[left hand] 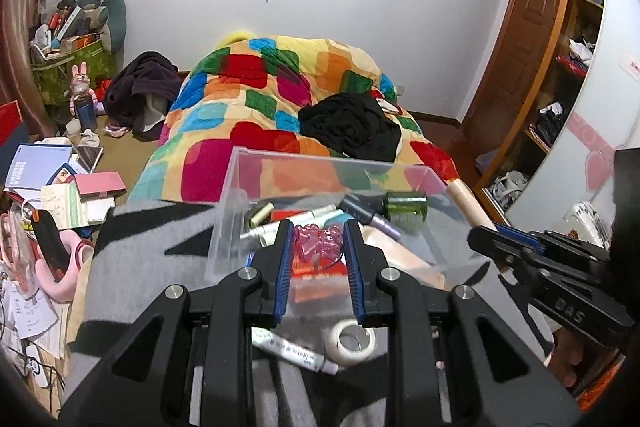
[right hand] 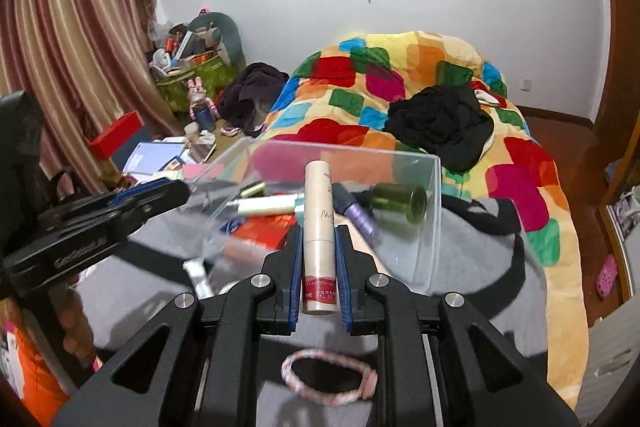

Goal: Organize objects
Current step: 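Carry the pink clip and wooden roller over the bin with both tools, then open both tools to release the clip and roller into the bin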

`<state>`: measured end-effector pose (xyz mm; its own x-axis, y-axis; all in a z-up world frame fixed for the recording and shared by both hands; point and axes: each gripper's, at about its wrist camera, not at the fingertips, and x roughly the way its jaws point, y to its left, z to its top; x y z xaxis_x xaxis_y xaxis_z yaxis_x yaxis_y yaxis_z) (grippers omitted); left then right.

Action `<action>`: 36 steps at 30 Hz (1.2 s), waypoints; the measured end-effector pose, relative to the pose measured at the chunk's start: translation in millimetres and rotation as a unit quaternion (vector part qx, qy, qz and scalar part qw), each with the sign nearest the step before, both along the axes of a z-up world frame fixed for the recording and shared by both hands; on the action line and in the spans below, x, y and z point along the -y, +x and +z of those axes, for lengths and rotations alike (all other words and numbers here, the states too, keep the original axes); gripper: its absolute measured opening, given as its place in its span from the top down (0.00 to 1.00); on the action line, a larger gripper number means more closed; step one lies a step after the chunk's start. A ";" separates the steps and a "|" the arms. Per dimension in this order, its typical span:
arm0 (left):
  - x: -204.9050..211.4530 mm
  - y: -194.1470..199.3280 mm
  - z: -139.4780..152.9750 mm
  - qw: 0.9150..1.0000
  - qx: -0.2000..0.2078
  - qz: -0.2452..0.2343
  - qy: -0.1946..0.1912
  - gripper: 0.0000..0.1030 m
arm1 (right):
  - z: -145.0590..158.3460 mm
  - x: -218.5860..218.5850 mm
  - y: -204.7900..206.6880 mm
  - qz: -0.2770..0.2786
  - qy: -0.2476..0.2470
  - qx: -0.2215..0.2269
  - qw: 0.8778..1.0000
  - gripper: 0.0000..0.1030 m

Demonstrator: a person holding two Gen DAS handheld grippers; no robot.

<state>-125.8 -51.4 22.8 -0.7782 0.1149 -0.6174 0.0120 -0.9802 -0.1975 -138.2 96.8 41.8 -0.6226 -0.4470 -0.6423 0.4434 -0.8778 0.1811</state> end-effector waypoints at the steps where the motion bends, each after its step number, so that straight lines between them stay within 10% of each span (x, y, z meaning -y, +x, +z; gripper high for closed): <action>1: 0.5 -2.3 0.6 1.000 0.000 0.000 0.001 0.76 | -1.7 1.4 -7.5 -0.002 0.000 0.006 1.000 0.87; 21: -12.9 -34.7 -36.7 0.996 0.079 -0.030 0.013 0.75 | -45.1 22.5 -50.7 0.021 0.045 0.091 0.995 0.86; 29: -15.3 -12.0 -23.8 0.998 0.055 -0.022 -0.007 0.50 | -33.5 15.1 -39.5 0.030 0.033 0.086 0.995 0.83; 36: -21.5 11.7 -23.8 0.998 0.048 -0.028 -0.022 0.38 | -12.7 -1.9 -11.9 0.025 0.027 0.046 0.998 0.59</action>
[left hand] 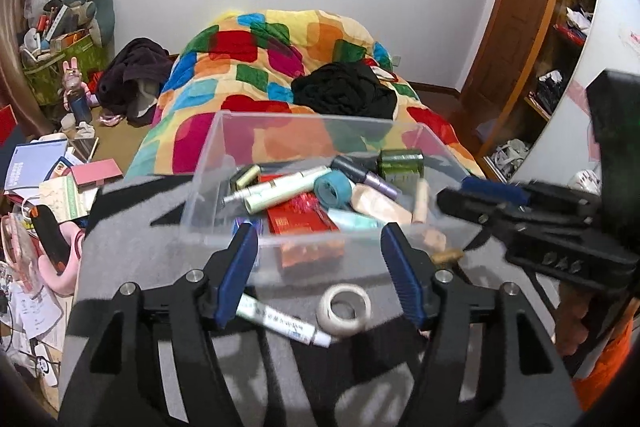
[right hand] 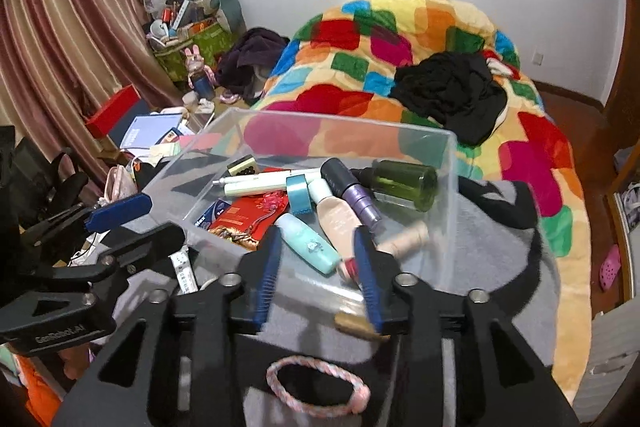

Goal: Organize objects
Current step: 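Open both tools to release the clip and roller into the bin, then grasp the white tape roll with the left tool while the right tool grasps the pink-white rope ring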

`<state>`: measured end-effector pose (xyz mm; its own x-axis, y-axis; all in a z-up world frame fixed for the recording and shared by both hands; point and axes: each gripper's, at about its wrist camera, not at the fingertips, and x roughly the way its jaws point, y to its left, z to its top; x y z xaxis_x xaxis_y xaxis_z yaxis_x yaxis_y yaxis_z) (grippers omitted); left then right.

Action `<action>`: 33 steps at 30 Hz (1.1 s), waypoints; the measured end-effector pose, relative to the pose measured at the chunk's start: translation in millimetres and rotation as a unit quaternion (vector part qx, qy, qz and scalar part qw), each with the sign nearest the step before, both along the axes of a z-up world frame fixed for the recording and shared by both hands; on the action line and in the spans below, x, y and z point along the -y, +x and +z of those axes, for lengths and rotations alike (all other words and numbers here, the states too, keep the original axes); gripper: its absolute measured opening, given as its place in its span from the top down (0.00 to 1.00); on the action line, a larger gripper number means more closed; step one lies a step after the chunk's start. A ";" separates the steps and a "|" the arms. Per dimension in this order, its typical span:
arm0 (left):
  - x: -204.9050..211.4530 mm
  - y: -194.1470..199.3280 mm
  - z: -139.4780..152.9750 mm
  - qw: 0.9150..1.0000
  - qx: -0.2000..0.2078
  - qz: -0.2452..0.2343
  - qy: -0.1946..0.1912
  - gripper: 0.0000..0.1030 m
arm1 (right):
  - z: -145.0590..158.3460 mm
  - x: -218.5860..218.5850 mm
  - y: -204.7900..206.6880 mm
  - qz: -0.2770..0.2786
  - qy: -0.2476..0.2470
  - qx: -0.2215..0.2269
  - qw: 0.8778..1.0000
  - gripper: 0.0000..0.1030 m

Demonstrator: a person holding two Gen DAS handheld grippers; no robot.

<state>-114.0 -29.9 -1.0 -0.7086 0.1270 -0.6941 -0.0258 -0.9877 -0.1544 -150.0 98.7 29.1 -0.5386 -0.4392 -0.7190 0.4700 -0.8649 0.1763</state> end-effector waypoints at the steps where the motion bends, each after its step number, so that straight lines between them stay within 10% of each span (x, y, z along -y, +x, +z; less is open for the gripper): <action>1: -0.5 2.0 -2.1 1.000 0.003 -0.002 0.001 0.38 | 1.9 -2.5 3.9 -0.002 0.001 -0.005 1.000 0.57; 23: -37.6 -0.3 -54.7 0.997 0.072 -0.036 -0.015 0.41 | -68.8 -44.3 48.5 -0.035 0.017 0.081 0.996 0.48; 33: -35.4 -7.6 -62.4 0.996 0.084 -0.019 -0.016 0.59 | -76.0 -36.3 55.2 -0.034 0.037 0.060 0.997 0.82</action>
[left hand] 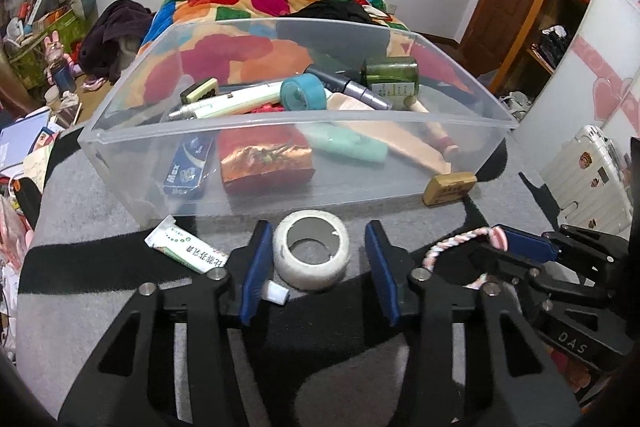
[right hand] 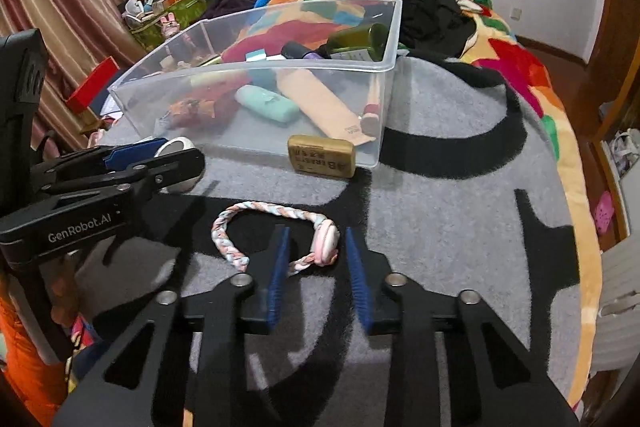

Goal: Organize objects
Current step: 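Grasp the white tape roll with the left tool while the right tool grasps the pink-white rope ring, then carry the tape roll and rope ring over the bin with both tools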

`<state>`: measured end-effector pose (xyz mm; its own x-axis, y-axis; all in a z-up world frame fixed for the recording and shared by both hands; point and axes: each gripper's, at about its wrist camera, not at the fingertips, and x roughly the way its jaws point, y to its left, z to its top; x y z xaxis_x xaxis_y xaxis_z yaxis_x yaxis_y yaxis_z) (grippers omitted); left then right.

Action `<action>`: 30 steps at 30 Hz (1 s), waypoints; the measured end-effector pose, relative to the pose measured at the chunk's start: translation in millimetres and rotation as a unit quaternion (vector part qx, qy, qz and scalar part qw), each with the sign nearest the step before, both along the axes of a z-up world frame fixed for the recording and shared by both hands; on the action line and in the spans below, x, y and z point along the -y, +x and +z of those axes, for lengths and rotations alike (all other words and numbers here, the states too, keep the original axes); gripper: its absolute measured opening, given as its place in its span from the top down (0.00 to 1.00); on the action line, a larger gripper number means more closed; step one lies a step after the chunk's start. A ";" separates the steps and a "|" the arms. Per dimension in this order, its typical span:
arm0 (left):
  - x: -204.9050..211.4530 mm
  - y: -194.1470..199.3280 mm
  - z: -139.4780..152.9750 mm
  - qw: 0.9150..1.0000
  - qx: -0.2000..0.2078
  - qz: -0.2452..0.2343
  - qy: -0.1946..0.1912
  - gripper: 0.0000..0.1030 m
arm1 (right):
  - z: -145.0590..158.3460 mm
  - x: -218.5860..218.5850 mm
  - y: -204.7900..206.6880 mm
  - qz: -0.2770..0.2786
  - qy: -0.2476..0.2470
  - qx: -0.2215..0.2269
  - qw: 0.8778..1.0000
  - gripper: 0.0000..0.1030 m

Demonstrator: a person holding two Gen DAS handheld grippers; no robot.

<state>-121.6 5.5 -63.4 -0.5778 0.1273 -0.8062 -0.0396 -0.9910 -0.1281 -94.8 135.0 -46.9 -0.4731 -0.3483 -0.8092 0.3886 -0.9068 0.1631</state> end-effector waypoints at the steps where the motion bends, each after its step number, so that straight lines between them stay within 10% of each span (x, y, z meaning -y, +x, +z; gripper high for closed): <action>1: 0.8 1.3 0.1 1.000 -0.002 0.003 -0.001 0.61 | 0.1 -0.4 0.6 -0.002 0.001 -0.003 1.000 0.83; 30: 18.6 41.3 84.8 0.992 -0.124 0.029 0.022 0.64 | 73.8 -2.0 -10.5 -0.009 -0.105 -0.069 0.992 0.90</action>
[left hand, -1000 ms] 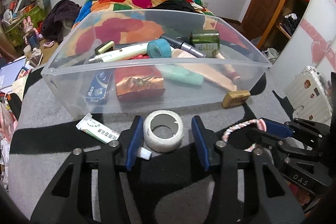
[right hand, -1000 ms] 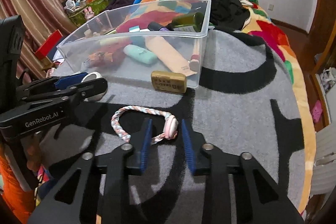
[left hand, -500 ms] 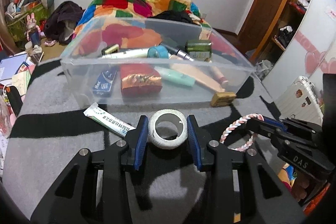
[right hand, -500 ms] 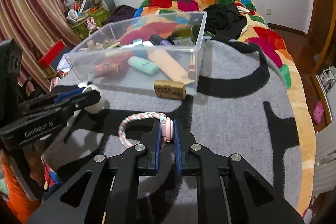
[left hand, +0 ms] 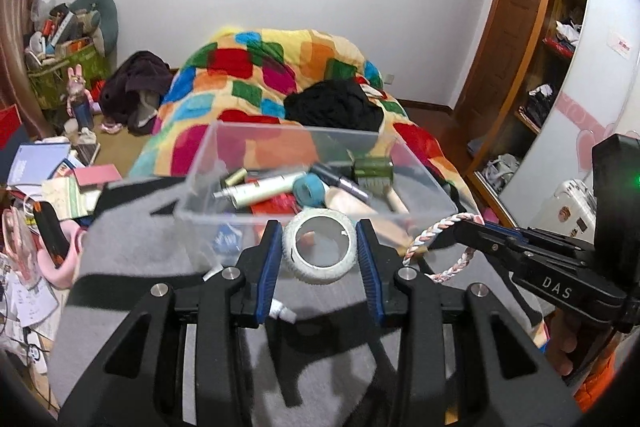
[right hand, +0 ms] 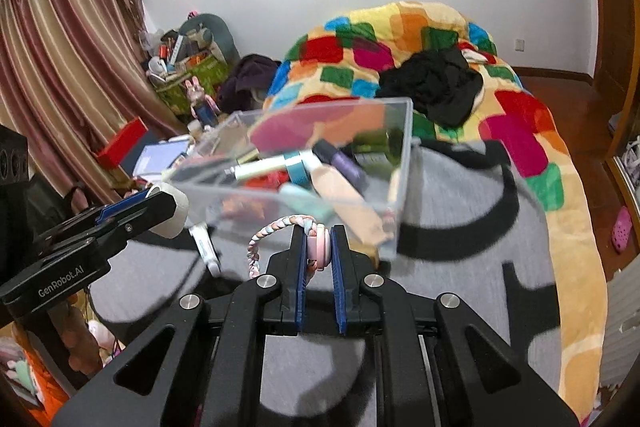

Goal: Organize objects
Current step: 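Carry the tape roll and rope ring over the bin with both tools, then open both tools to release the tape roll and rope ring into the bin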

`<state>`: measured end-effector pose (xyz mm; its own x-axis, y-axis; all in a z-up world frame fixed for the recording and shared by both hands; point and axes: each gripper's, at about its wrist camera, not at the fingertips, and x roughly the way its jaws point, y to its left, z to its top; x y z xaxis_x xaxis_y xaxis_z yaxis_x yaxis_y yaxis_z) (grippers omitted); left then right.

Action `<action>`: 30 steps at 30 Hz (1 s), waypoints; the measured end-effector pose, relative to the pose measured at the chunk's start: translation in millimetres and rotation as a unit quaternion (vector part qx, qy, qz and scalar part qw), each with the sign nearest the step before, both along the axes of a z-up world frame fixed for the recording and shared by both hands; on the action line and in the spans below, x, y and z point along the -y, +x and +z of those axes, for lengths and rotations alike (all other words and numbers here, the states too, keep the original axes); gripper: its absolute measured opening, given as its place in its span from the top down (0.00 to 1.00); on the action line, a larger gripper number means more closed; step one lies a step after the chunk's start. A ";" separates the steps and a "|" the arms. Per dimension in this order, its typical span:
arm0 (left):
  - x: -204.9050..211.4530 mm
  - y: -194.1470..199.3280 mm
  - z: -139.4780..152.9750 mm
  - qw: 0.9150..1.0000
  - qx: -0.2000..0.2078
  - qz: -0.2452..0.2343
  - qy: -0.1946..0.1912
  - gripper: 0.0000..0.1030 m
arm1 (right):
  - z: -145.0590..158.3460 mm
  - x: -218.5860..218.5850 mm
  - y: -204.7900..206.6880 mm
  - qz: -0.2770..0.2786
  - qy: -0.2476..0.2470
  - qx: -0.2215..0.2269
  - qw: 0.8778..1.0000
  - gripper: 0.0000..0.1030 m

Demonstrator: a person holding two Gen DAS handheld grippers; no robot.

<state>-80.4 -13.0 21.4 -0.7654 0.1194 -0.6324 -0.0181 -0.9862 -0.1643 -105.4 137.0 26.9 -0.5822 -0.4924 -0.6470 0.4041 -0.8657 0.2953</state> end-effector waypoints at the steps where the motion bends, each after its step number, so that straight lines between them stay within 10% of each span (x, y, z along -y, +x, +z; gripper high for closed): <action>1: 2.1 -1.7 2.2 1.000 -0.002 0.002 -0.002 0.64 | 2.0 1.5 -2.2 0.000 -0.004 -0.001 1.000 0.90; 30: 15.5 -86.9 -42.4 0.997 0.078 0.008 -0.005 0.64 | -22.3 50.1 -76.9 -0.012 0.049 0.030 0.998 0.90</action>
<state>-167.2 -28.6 -21.0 -0.6587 0.1020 -0.7455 0.0223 -0.9877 -0.1549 -182.3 86.9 4.7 -0.5521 -0.4113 -0.7253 0.3677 -0.9008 0.2309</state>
